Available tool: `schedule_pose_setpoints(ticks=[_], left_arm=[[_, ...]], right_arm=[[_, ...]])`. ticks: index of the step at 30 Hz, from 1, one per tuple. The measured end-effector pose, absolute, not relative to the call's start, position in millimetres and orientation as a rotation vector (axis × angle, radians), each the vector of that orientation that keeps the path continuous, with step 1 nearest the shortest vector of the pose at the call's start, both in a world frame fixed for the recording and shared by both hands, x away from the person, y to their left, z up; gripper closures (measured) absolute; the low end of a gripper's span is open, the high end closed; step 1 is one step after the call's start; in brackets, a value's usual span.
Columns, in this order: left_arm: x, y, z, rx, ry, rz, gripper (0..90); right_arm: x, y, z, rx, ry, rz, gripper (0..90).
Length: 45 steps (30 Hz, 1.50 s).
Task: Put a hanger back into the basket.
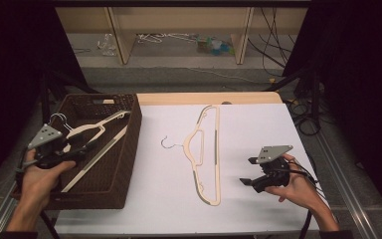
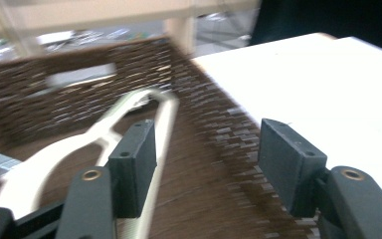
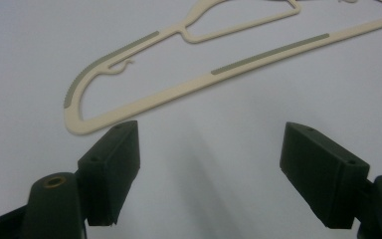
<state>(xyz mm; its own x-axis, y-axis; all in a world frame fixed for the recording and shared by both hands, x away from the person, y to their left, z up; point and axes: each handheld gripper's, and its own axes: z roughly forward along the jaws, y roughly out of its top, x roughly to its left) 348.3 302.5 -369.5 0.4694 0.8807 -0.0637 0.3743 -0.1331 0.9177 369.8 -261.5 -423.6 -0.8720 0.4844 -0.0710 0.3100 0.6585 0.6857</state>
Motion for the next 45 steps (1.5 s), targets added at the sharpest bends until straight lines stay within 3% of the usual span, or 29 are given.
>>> schedule_pose_setpoints(ticks=[18,29,45], left_arm=[[296.8,177.9,-381.8,1.861,0.775,0.530,29.2],[282.1,163.4,-414.4,1.857,0.801,0.413,19.6],[274.8,160.0,-427.7,1.864,0.754,0.468,16.8]], right_arm=[[372.3,-262.9,-427.7,0.690,2.575,1.035,21.9],[372.1,-261.0,-429.7,0.691,2.598,1.009,21.8],[373.0,-240.8,-433.9,0.914,2.545,0.968,23.8]])
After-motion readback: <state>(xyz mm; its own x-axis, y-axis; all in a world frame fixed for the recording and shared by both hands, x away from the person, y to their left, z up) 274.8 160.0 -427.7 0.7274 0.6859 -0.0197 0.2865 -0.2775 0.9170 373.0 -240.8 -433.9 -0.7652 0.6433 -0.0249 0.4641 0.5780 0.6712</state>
